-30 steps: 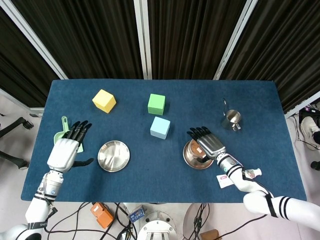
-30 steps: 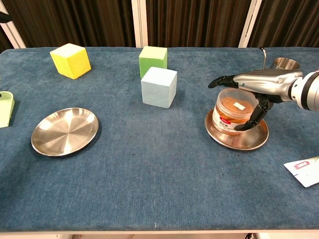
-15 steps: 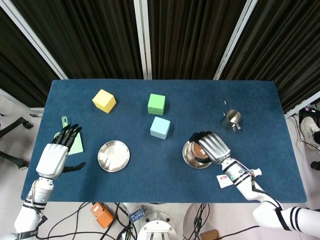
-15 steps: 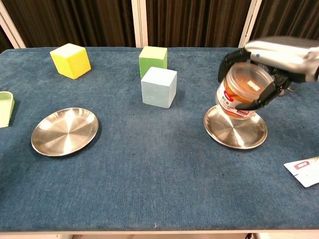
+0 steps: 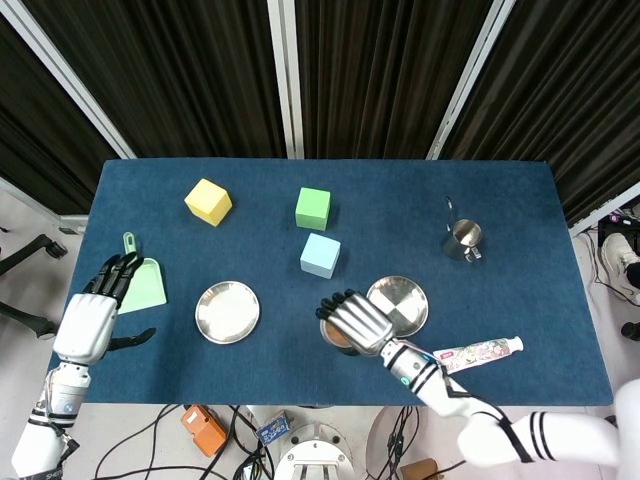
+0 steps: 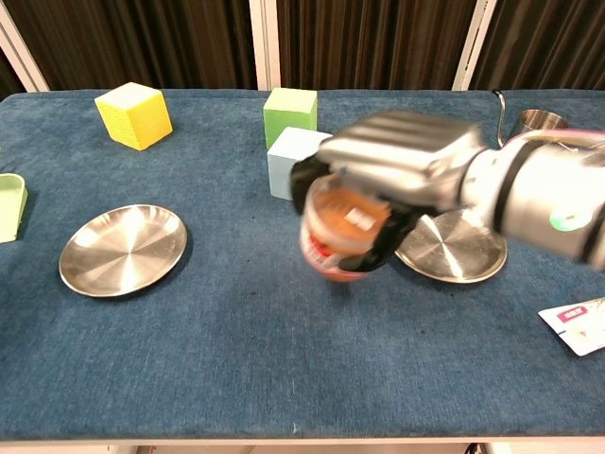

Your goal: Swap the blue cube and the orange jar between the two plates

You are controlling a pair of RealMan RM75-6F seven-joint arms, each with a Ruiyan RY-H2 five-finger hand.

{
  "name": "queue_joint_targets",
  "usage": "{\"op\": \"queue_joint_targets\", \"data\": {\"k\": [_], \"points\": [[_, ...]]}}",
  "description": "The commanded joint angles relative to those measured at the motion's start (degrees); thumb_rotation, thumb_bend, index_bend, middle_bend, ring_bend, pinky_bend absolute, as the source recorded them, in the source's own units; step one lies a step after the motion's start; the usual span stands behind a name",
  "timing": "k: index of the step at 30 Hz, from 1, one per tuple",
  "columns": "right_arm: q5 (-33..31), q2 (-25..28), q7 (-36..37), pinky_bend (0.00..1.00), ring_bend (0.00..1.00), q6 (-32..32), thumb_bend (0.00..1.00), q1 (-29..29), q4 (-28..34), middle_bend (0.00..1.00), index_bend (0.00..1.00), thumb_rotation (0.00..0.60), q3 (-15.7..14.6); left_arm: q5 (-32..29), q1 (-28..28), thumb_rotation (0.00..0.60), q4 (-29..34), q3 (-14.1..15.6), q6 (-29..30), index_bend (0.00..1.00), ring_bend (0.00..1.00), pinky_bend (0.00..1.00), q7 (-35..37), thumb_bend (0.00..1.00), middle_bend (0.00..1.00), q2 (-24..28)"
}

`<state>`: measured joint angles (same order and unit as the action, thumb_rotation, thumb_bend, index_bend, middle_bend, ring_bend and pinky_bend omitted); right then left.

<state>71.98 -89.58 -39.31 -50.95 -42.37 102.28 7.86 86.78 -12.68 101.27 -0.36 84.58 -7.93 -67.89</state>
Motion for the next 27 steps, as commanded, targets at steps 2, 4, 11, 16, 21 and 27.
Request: {"op": "queue_joint_targets", "data": {"k": [2, 4, 11, 16, 21, 27], "points": [[-9.17, -4.61, -5.66, 0.42, 0.39, 3.46, 0.46, -4.47, -1.79, 0.39, 0.30, 0.600, 0.50, 0.09, 0.36, 0.600, -0.78, -0.10, -0.11, 0.02, 0.03, 0.26, 1.32, 0.05, 0.03, 0.13], [-11.59, -4.55, -6.16, 0.25, 0.17, 4.05, 0.43, -5.65, -1.22, 0.16, 0.04, 0.600, 0.67, -0.02, 0.37, 0.600, -1.18, -0.25, -0.43, 0.02, 0.03, 0.26, 1.95, 0.05, 0.03, 0.15], [-16.56, -0.80, -4.70, 0.00, 0.00, 4.70, 0.21, -7.74, 3.10, 0.00, 0.00, 0.600, 0.62, 0.20, 0.54, 0.600, -1.70, -0.41, -1.08, 0.01, 0.03, 0.26, 3.09, 0.05, 0.03, 0.35], [-20.07, 5.87, -1.98, 0.00, 0.00, 2.88, 0.17, -8.14, 8.81, 0.00, 0.00, 0.590, 2.19, 0.68, 1.07, 0.600, -2.09, -0.55, -0.53, 0.02, 0.03, 0.26, 4.56, 0.05, 0.03, 0.97], [-21.49, 6.22, -4.40, 0.00, 0.00, -2.87, 0.17, -10.83, 5.41, 0.00, 0.00, 0.557, 6.23, 0.87, 1.33, 0.600, -2.81, -0.45, -0.86, 0.01, 0.03, 0.26, 5.54, 0.05, 0.03, 1.36], [-33.06, -2.48, -10.44, 0.00, 0.00, -1.30, 0.17, -20.18, -8.95, 0.00, 0.00, 0.570, 8.75, 0.58, 1.15, 0.600, -3.76, -0.66, -1.91, 0.02, 0.03, 0.26, 7.20, 0.05, 0.03, 1.15]]}}
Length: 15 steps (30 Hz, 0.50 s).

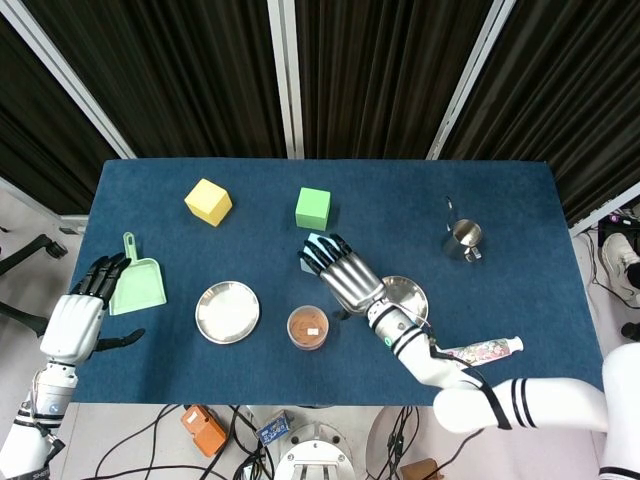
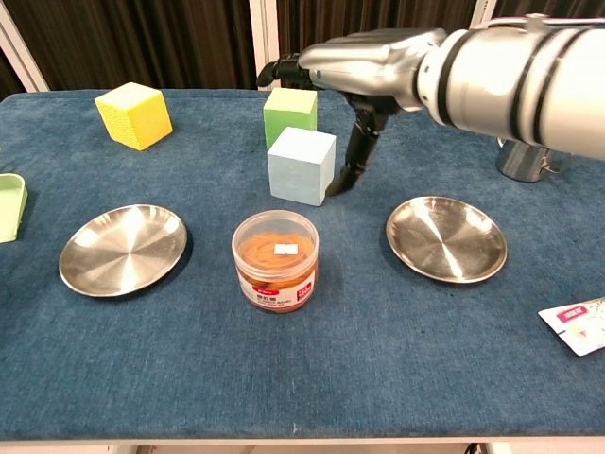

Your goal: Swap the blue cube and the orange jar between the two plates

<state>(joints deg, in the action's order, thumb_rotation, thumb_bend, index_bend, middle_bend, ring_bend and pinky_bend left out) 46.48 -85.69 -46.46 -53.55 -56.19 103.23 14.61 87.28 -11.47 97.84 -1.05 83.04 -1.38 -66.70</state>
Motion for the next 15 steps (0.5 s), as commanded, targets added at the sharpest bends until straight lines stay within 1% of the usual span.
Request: {"op": "queue_joint_targets", "data": {"k": [1, 3, 8, 12, 15], "points": [[-8.81, -8.14, -3.35, 0.00, 0.00, 2.07, 0.17, -7.54, -12.64, 0.00, 0.00, 0.572, 2.03, 0.18, -0.07, 0.600, -0.46, 0.06, -0.47, 0.02, 0.03, 0.26, 0.89, 0.05, 0.03, 0.03], [-10.87, -11.99, -4.43, 0.00, 0.00, 3.50, 0.17, -10.34, -19.19, 0.00, 0.00, 0.576, 1.63, 0.16, -0.09, 0.600, -0.69, 0.03, -0.72, 0.01, 0.03, 0.26, 1.21, 0.05, 0.03, 0.26], [-15.32, -19.13, -6.88, 0.00, 0.00, 6.04, 0.17, -15.46, -31.20, 0.00, 0.00, 0.578, 0.98, -0.22, 0.05, 0.600, -0.98, -0.12, -1.11, 0.02, 0.03, 0.25, 2.86, 0.05, 0.03, 1.12], [-17.86, -21.89, -7.52, 0.00, 0.00, 8.01, 0.17, -17.49, -36.12, 0.00, 0.00, 0.579, 0.50, -0.35, 0.56, 0.600, -1.52, -0.34, -0.50, 0.01, 0.03, 0.23, 4.73, 0.05, 0.03, 1.77], [-19.67, -22.48, -8.61, 0.00, 0.00, 8.54, 0.19, -18.26, -37.35, 0.00, 0.00, 0.581, -0.46, -0.38, 1.00, 0.600, -1.96, -0.30, -0.16, 0.02, 0.03, 0.23, 5.78, 0.05, 0.03, 2.17]]}}
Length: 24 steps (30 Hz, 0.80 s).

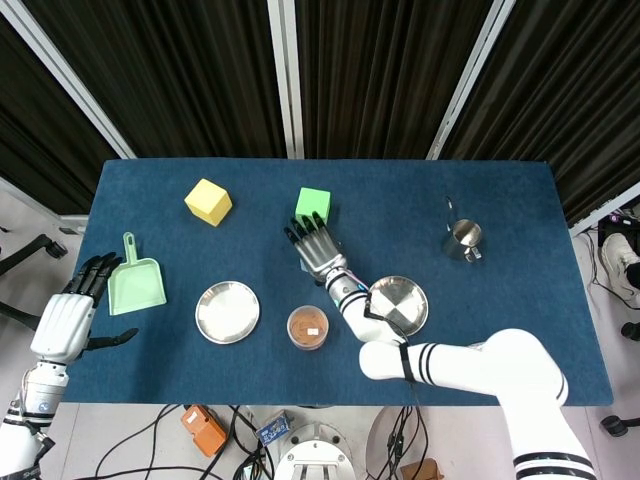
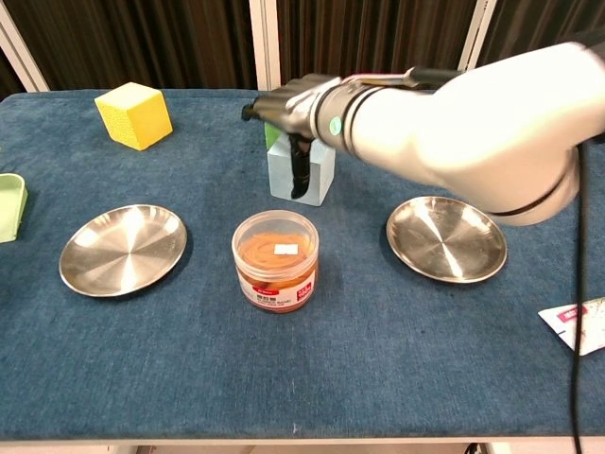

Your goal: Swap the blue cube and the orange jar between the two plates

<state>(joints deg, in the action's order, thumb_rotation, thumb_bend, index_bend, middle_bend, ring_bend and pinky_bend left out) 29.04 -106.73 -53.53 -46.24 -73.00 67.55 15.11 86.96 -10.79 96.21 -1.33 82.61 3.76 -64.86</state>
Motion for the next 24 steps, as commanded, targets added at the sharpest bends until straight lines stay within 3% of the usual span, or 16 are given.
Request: {"op": "queue_joint_targets", "data": {"k": [1, 3, 6, 10, 16, 20, 24], "points": [[-2.43, -1.42, -1.84, 0.00, 0.00, 1.09, 0.20, -1.57, -1.74, 0.00, 0.00, 0.584, -1.30, -0.09, 0.40, 0.600, -0.43, -0.04, 0.30, 0.02, 0.03, 0.23, 0.91, 0.05, 0.03, 0.41], [-2.76, -1.26, -2.42, 0.00, 0.00, 0.28, 0.21, -1.58, -1.60, 0.00, 0.00, 0.587, -2.05, -0.16, 0.48, 0.600, -0.69, -0.11, 0.26, 0.02, 0.03, 0.23, 1.47, 0.05, 0.03, 0.48], [-3.19, -0.74, -2.72, 0.19, 0.03, -1.01, 0.25, -1.30, -0.96, 0.03, 0.01, 0.588, -2.62, -0.19, 0.43, 0.600, -0.90, -0.17, -0.07, 0.01, 0.03, 0.23, 1.84, 0.05, 0.03, 0.45], [-5.05, 0.65, -2.34, 0.58, 0.33, -1.55, 0.33, -0.67, 1.09, 0.24, 0.22, 0.589, -2.55, -0.30, 0.15, 0.600, -0.89, -0.30, -0.76, 0.01, 0.03, 0.23, 1.61, 0.05, 0.03, 0.57], [-4.06, 1.97, -0.96, 0.88, 0.63, -3.10, 0.42, -0.04, 2.39, 0.52, 0.58, 0.600, -2.52, -1.06, -0.18, 0.600, -0.46, -0.47, -2.04, 0.01, 0.03, 0.23, 1.26, 0.05, 0.03, 0.85], [-0.57, 3.92, 0.79, 0.96, 0.70, -5.79, 0.44, 1.10, 5.06, 0.58, 0.67, 0.600, -2.50, -0.94, 0.09, 0.600, -0.16, -0.48, -1.64, 0.01, 0.03, 0.23, 0.95, 0.05, 0.03, 1.01], [5.60, 11.52, 5.54, 0.96, 0.70, -8.08, 0.45, 5.21, 15.99, 0.58, 0.67, 0.600, -3.23, 0.26, 0.70, 0.600, 1.42, 0.69, -1.48, 0.01, 0.03, 0.22, -0.99, 0.05, 0.03, 2.76]]}}
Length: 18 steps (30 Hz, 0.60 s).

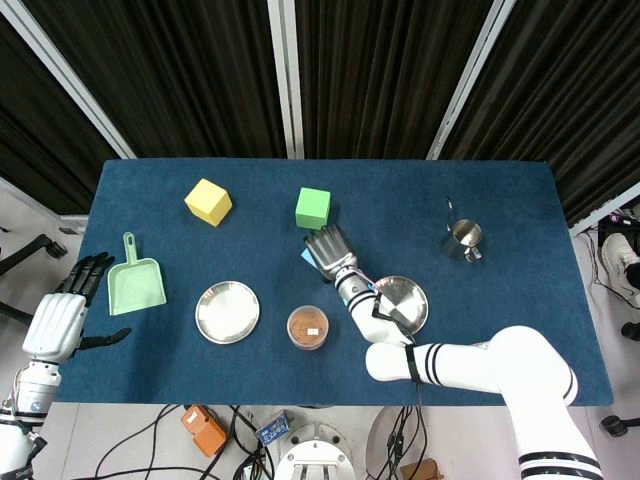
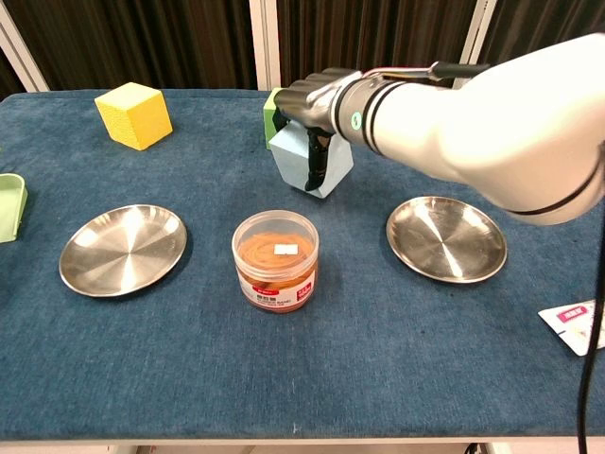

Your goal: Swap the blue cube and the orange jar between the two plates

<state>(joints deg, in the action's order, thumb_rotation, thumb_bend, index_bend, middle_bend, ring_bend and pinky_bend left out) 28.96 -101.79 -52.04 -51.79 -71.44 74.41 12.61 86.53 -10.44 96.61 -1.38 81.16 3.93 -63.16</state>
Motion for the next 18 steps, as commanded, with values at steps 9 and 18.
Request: {"op": "queue_joint_targets", "data": {"k": [9, 18], "points": [[29.35, 26.70, 17.26, 0.91, 0.66, -11.00, 0.45, 20.28, 28.36, 0.58, 0.62, 0.600, -14.92, 5.07, 0.68, 0.600, 6.19, 2.89, 0.01, 0.01, 0.03, 0.22, -6.34, 0.05, 0.03, 2.77], [36.50, 27.31, 30.21, 0.49, 0.31, -4.64, 0.45, 25.14, 21.98, 0.29, 0.03, 0.600, -18.23, 3.68, -0.55, 0.600, 7.85, 2.96, -3.44, 0.01, 0.03, 0.22, -10.22, 0.05, 0.03, 0.72]]}}
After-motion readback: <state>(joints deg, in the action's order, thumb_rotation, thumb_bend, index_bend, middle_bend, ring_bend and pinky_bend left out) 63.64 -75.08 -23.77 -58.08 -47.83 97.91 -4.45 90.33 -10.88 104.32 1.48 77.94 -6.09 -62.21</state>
